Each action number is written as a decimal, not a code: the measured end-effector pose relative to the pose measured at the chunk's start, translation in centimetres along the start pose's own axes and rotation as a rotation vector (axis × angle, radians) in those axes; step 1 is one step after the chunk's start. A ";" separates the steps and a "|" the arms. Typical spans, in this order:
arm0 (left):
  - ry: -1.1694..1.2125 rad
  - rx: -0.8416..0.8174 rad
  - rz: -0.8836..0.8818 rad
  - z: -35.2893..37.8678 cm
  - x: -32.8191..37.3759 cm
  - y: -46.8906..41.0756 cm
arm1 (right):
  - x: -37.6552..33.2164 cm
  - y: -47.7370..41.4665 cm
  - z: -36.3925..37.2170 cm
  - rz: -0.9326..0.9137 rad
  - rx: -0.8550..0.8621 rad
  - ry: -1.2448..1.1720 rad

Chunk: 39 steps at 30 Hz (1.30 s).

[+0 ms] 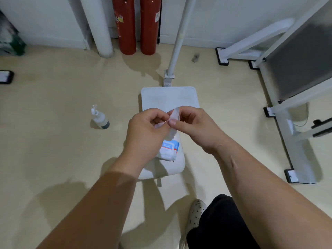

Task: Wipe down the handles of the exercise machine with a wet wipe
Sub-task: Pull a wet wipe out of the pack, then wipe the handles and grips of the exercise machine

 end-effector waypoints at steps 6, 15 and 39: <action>-0.029 0.076 0.050 -4.5 12.6 6.1 | -12.7 5.0 1.7 0.008 0.006 -0.033; 0.038 -0.009 0.107 -6.9 31.3 12.5 | -29.7 17.5 2.3 0.095 0.078 -0.014; -0.492 -0.786 0.145 29.4 45.7 21.9 | -28.8 59.0 -13.6 0.140 1.112 0.261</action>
Point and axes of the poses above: each hand's wrist, its own y-axis away from the middle knuckle, its own z-axis out of the palm, x = y × z, the point moved 7 cm from there along -y, towards the middle knuckle, and after that the axes turned 14 degrees about -x, right-handed, at the moved point
